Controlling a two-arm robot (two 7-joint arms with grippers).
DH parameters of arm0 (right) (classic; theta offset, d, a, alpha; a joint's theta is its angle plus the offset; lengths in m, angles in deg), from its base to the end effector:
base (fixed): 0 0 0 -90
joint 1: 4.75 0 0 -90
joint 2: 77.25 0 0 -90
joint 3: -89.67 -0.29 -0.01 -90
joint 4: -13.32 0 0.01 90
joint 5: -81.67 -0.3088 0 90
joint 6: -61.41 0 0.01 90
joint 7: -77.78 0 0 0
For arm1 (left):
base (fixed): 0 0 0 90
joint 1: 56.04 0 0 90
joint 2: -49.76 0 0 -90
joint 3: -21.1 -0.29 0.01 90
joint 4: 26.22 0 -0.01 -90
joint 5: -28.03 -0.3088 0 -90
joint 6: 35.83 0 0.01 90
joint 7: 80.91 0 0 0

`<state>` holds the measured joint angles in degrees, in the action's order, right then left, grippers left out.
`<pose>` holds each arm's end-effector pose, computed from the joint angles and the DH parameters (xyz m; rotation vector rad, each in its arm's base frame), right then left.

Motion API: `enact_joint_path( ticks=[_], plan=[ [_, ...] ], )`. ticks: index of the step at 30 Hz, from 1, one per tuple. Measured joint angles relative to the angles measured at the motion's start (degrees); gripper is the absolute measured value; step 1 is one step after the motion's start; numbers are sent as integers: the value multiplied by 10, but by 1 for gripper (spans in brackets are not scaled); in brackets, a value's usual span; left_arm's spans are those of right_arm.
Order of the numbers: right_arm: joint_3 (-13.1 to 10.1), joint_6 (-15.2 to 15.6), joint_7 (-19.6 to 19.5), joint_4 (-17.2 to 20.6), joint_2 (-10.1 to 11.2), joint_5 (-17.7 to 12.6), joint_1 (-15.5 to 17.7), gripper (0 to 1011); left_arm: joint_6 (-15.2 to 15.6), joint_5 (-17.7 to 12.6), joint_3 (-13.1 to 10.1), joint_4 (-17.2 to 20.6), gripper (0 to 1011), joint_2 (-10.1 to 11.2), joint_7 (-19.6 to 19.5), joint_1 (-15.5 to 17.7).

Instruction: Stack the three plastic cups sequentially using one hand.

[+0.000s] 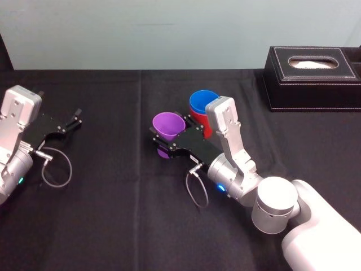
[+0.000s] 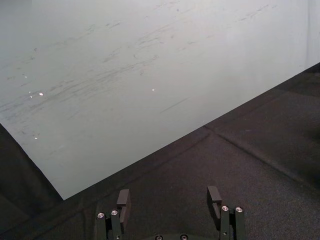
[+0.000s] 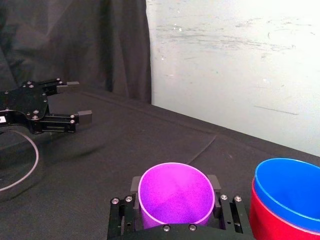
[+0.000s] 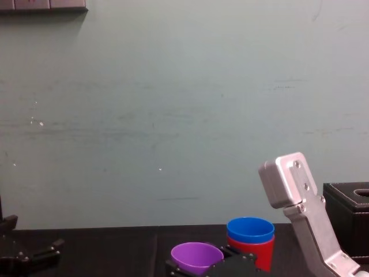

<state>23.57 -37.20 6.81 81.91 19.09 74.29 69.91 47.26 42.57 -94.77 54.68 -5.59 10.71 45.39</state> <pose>0.3803 0.0763 -0.3367 -0.0687 -0.0470 -0.8795 0.3581 0.0827 -0.3023 0.3046 -0.2852 1.2478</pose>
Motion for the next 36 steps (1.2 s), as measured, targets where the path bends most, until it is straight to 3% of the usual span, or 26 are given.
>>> enact_joint_path(
  ticks=[8,15,25,30,36],
  plan=[
    [-1,8,1,24,8,0,6,757,0,0,0,0,1005,0,0,0],
    [-10,43,3,85,26,-6,19,750,0,0,0,0,1005,0,0,0],
    [-35,96,16,188,59,-50,23,749,0,0,0,0,1004,0,0,0],
    [-47,108,15,205,71,-67,9,749,0,0,0,0,1005,0,0,0],
    [-52,112,9,193,77,-74,-9,750,0,0,0,0,1005,0,0,0]
  ],
)
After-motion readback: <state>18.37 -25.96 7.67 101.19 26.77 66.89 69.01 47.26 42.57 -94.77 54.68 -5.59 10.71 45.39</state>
